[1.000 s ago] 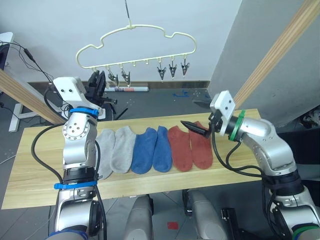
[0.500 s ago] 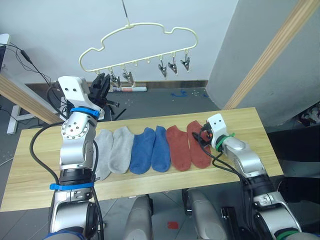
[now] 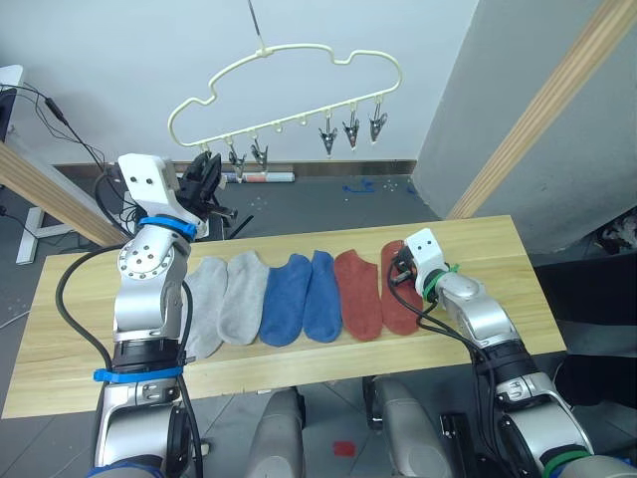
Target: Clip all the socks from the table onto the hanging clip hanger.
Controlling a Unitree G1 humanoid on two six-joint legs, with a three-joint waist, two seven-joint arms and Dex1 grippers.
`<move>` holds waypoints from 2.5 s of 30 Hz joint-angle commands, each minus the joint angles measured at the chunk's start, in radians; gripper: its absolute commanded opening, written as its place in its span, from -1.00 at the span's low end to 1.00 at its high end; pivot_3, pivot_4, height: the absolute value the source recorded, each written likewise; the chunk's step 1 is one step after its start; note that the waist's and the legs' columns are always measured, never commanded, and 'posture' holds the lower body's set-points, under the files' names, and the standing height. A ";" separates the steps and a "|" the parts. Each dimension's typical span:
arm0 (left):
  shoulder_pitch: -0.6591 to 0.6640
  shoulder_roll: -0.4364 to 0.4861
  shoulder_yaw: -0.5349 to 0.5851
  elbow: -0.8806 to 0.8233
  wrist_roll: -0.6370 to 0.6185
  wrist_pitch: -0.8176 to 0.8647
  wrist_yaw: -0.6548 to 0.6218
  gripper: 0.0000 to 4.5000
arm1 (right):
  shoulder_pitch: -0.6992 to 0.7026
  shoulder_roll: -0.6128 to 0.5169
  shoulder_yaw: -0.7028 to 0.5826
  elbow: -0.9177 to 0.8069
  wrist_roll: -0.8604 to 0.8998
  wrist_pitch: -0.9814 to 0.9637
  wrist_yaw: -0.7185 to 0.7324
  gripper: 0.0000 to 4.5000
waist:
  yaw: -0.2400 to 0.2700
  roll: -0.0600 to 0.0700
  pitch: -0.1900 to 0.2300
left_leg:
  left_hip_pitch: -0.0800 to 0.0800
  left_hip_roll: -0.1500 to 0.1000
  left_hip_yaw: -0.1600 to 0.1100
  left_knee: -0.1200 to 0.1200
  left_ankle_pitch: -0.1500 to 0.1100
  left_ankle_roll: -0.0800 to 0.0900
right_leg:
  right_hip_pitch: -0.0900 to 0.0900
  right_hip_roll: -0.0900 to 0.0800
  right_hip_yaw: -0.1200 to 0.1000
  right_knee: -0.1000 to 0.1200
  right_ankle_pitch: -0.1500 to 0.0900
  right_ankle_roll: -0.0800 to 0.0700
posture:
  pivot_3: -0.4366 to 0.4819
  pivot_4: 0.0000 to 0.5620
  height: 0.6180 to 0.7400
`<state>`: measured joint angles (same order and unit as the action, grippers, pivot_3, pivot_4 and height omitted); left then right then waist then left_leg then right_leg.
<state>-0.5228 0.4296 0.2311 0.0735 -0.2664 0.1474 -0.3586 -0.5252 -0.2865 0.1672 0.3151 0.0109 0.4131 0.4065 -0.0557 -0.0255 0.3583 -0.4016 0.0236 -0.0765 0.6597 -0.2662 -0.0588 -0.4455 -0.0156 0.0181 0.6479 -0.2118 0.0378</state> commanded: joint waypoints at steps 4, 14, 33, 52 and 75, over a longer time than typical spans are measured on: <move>0.010 0.050 0.026 -0.151 -0.186 0.232 -0.113 -0.93 | -0.074 -0.055 0.060 -0.281 0.025 0.043 0.175 -1.00 | -0.004 0.001 0.002 | 0.000 0.000 0.000 0.000 0.000 0.000 | 0.000 0.000 0.000 0.000 0.000 0.000 | -0.16 0.33 1.00; -0.042 0.057 0.096 -0.200 -0.398 0.506 -0.097 -0.93 | -0.290 0.053 0.178 -0.219 0.055 0.072 0.345 -1.00 | -0.002 0.000 0.002 | -0.001 0.001 -0.001 -0.001 0.000 0.000 | -0.001 0.002 -0.001 0.000 0.001 -0.002 | -0.18 0.32 1.00; -0.009 0.067 0.125 -0.268 -0.529 0.657 -0.077 -0.93 | -0.470 0.270 0.157 0.052 0.082 -0.026 0.398 -1.00 | 0.008 0.000 0.002 | -0.013 0.001 -0.003 0.001 0.001 -0.004 | -0.013 0.000 -0.004 0.000 0.004 -0.007 | -0.13 0.29 1.00; 0.012 0.061 0.119 -0.286 -0.560 0.679 -0.050 -0.22 | -0.504 0.312 0.113 0.080 0.088 -0.052 0.391 -1.00 | 0.009 0.000 0.002 | -0.013 0.001 -0.003 0.001 0.000 -0.002 | -0.013 -0.001 -0.004 0.001 0.005 -0.007 | -0.11 0.28 1.00; 0.268 0.126 -0.028 -0.461 -0.155 0.261 -0.041 -0.05 | -0.277 0.110 0.216 -0.256 -0.034 -0.123 0.424 -0.02 | 0.029 0.000 0.002 | -0.014 0.000 -0.003 0.001 0.002 -0.006 | -0.013 -0.002 -0.004 0.000 0.005 -0.007 | -0.09 0.23 1.00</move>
<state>-0.2641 0.5637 0.2144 -0.3412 -0.4885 0.5077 -0.4201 -0.8141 -0.1630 0.3858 0.1547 -0.0270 0.2759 0.8130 -0.0264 -0.0251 0.3601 -0.4160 0.0236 -0.0792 0.6605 -0.2647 -0.0644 -0.4588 -0.0186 0.0148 0.6477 -0.2072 0.0308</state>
